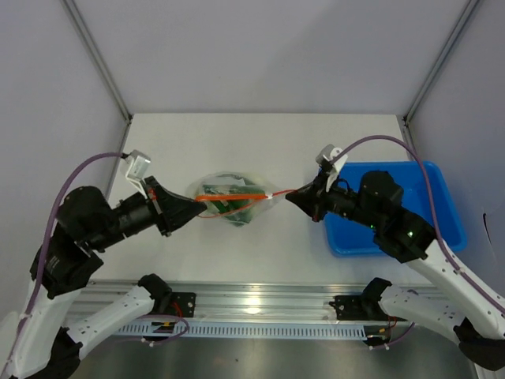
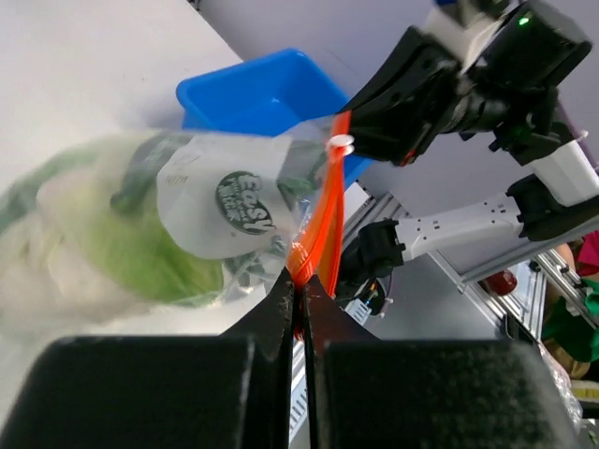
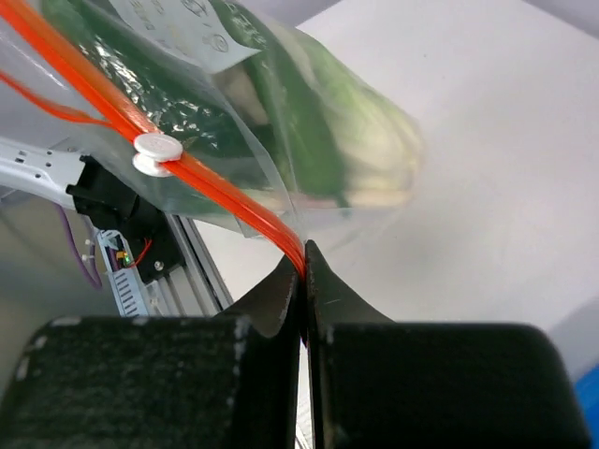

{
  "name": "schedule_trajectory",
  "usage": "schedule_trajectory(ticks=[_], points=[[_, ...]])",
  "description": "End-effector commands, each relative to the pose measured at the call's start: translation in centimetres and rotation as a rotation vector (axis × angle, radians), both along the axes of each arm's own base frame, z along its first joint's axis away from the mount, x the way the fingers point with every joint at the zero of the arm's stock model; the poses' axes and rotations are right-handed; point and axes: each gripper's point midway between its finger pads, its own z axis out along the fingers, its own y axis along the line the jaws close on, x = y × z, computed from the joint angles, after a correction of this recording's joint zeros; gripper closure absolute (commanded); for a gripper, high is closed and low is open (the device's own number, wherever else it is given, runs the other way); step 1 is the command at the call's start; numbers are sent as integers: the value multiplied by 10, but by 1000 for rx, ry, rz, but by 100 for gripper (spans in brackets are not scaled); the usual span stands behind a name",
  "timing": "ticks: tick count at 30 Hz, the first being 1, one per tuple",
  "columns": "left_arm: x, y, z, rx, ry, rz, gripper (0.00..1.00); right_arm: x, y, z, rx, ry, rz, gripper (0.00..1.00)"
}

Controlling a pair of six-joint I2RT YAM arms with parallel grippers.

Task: Place the food in the zip-top bag and seal the zipper
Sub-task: Adjust the zipper food storage bag at the center of the board.

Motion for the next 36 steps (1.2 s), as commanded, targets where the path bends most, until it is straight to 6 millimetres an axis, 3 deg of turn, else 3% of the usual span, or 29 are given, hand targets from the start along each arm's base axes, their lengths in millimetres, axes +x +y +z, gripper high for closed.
schedule_trajectory(ticks=[1,2,3,6,7,9,12,13,15,17,19,20,23,24,26,27,29,33,34,36], points=[[0,-2,-59,106,134,-16,99,9,-13,-27,-50,44,-79,100],[2,-3,-72,121,162,-12,99,10,-12,-37,-62,61,-82,100],[7,-7,-113,174,233,-12,99,14,-10,-54,-81,87,-84,100],[19,-4,-162,252,306,42,99,19,-6,-66,-95,102,-91,100],[20,-4,-169,272,312,40,100,21,-6,-61,-92,93,-96,100],[22,-3,-165,286,313,42,99,24,-9,-55,-99,75,-111,100],[21,-2,-126,243,228,39,99,23,-13,-39,-96,45,-113,100],[18,-3,-100,205,180,23,99,20,-15,-33,-88,38,-113,100],[11,-6,-95,213,190,-22,99,16,-18,-23,-66,33,-114,100],[-3,-10,-74,166,164,-93,99,8,-23,-11,-34,20,-111,100],[-10,-10,-66,130,154,-105,99,1,-28,-3,-5,12,-107,100],[-9,-8,-68,128,149,-93,99,0,-28,-6,-7,17,-107,100],[12,2,-111,248,209,11,99,7,-24,-21,-20,28,-115,100],[13,0,-134,301,263,-1,99,10,-22,-37,-41,53,-111,100],[11,-11,-148,312,311,-65,100,9,-9,-45,-42,92,-56,100],[9,-12,-167,324,351,-73,99,6,-5,-48,-38,98,-31,100],[12,-12,-175,326,348,-60,99,1,1,-47,-27,76,2,100],[10,-17,-185,324,363,-91,99,-16,16,-72,-107,130,172,100],[10,-18,-185,324,362,-99,99,-33,22,-73,-102,144,274,100],[11,-18,-186,333,359,-105,100,-47,27,-80,-124,151,366,100]])
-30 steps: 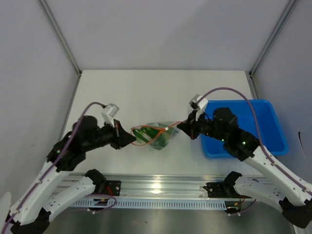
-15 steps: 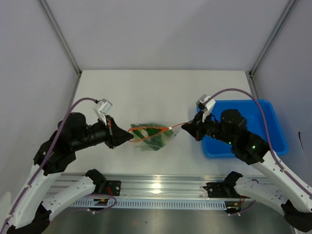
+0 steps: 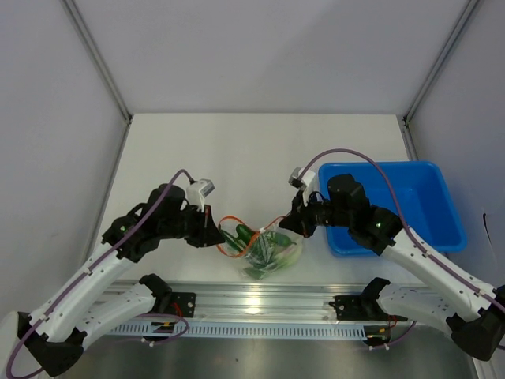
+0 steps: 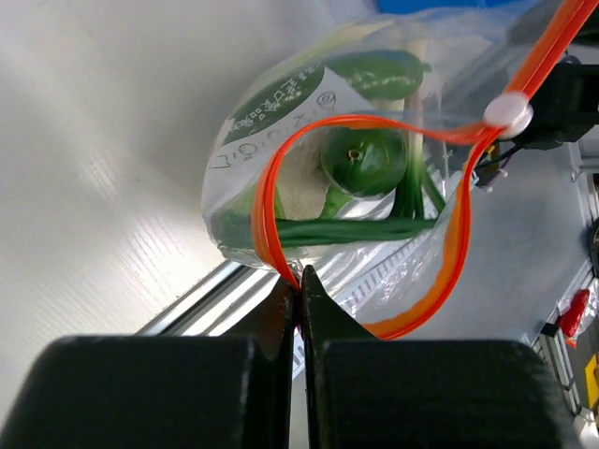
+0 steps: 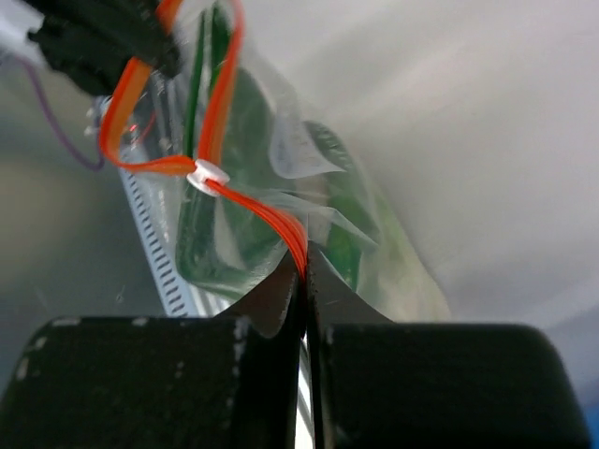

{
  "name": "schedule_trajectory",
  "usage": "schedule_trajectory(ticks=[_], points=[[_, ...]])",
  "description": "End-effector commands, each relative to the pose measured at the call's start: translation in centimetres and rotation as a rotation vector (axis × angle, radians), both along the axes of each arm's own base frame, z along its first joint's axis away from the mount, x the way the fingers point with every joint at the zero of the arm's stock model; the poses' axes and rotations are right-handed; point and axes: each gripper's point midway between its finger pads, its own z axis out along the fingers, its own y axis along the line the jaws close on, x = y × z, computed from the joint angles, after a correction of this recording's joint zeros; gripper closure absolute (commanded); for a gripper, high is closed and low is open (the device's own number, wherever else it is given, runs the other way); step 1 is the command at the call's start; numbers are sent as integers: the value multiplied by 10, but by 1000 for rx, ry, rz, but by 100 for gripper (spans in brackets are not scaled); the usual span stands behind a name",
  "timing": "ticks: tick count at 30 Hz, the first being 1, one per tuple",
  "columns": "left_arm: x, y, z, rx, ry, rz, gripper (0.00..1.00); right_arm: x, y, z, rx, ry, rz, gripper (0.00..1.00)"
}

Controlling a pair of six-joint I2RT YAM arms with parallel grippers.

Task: Place the food in the zip-top bag and seal the zipper
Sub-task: Adjust the zipper food storage bag at the center of the board.

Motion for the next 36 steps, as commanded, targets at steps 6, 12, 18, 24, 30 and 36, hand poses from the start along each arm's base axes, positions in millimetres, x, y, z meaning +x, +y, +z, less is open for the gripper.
schedule_trajectory(ticks=[6,12,18,24,30,36], points=[[6,-10,35,-80,-116,-56,99,-54,20,14,18,-9,350,60],[6,-10,51,-94,-138,-61,100,-58,14,20,-37,2,374,44],[5,-11,61,-111,-151,-63,99,-62,14,7,-99,40,388,51],[4,-13,63,-126,-146,-68,99,-75,22,-4,-121,95,434,50],[4,-14,62,-131,-140,-67,99,-83,30,-17,-183,77,421,48],[2,-14,64,-136,-140,-69,99,-73,40,-30,-238,53,378,68]])
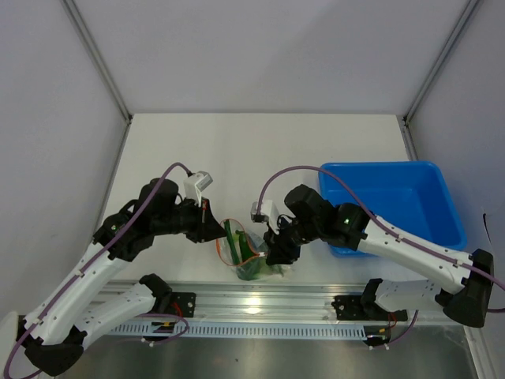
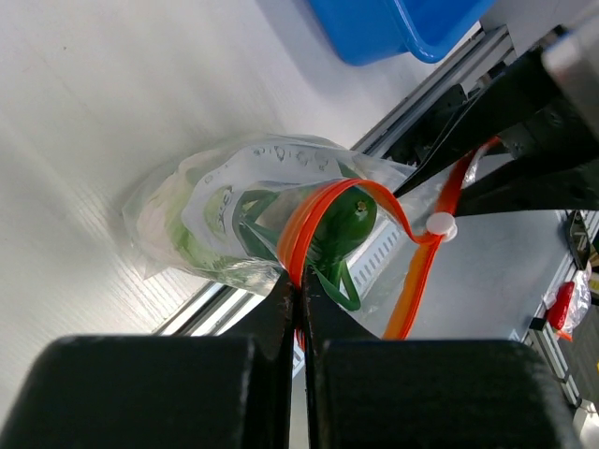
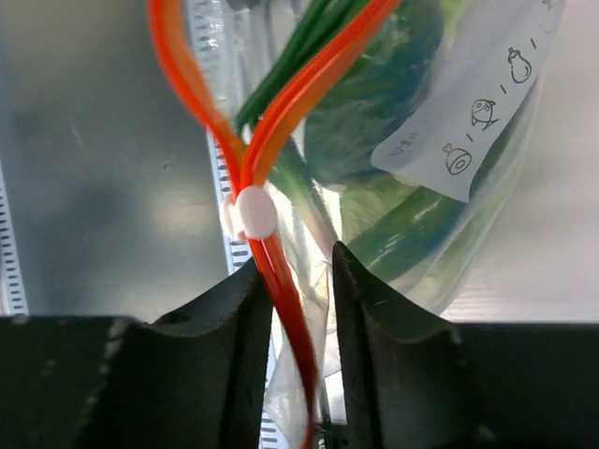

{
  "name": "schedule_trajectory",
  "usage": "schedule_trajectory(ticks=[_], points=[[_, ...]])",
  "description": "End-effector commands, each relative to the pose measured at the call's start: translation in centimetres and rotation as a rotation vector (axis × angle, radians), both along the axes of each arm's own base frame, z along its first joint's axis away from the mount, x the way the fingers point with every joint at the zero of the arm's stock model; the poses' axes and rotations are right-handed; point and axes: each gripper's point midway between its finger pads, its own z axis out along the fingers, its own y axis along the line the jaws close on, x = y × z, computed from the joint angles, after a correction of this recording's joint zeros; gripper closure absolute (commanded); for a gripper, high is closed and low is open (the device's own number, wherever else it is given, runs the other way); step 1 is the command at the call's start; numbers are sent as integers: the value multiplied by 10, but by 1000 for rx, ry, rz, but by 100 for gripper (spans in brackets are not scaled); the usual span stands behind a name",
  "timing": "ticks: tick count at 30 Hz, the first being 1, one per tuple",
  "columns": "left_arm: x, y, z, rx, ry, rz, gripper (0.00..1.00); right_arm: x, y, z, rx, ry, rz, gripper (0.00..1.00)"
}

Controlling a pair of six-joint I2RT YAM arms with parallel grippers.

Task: Place the food in the zip-top bag and seal the zipper
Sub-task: Adjust the zipper food storage bag at the center of the board.

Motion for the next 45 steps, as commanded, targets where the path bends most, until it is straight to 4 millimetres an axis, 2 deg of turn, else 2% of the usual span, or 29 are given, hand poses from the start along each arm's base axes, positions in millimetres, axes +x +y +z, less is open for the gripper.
schedule_trajectory(ticks=[1,5,7,12,14,16,17,20,21,23,24,25,27,29,30,32,33,35,36,39,41,43,44,45], points=[[1,-6,26,-65,-59,-23,100,14,10,3,-4,-56,-46,72],[1,-5,24,-57,-55,-24,99,26,14,9,-3,-120,-94,100],[2,-2,20,-42,-60,-16,99,31,13,14,2,-147,-124,100],[6,13,-1,48,-60,45,99,45,-5,49,76,-237,-251,100],[6,17,1,40,-88,61,100,47,-13,62,114,-244,-287,100],[5,17,-1,28,-101,57,99,45,-14,61,132,-211,-276,100],[4,17,5,6,-130,52,99,45,-12,62,141,-202,-274,100],[4,21,8,7,-175,54,83,44,-9,53,131,-192,-264,100],[4,24,8,14,-185,59,68,44,-9,53,130,-193,-265,100],[4,31,12,16,-229,81,60,45,-8,54,138,-195,-265,100],[4,35,14,19,-253,91,43,45,-8,56,144,-196,-264,100],[5,38,14,20,-274,102,36,44,-7,57,148,-196,-258,100],[7,48,30,-8,-371,148,22,43,-5,59,149,-196,-247,100],[7,51,45,-48,-460,155,18,41,-3,59,145,-186,-226,100],[4,50,66,-115,-541,149,16,40,-2,59,141,-185,-219,100],[-3,42,87,-179,-628,78,18,37,0,56,132,-169,-196,100],[-14,30,105,-254,-680,-12,18,36,1,58,136,-168,-187,100],[-22,18,115,-314,-741,-102,18,30,4,57,132,-145,-153,100],[-29,8,129,-372,-792,-176,18,26,4,60,132,-133,-132,100],[-36,-10,134,-405,-825,-321,18,25,8,60,121,-118,-118,100],[-32,-26,127,-390,-834,-401,19,24,9,60,120,-109,-110,100],[-38,-39,125,-382,-832,-474,20,24,12,64,131,-105,-105,100],[-33,-47,117,-352,-838,-499,20,23,12,65,134,-100,-102,100],[-39,-54,116,-357,-836,-533,20,22,13,65,134,-95,-98,100]])
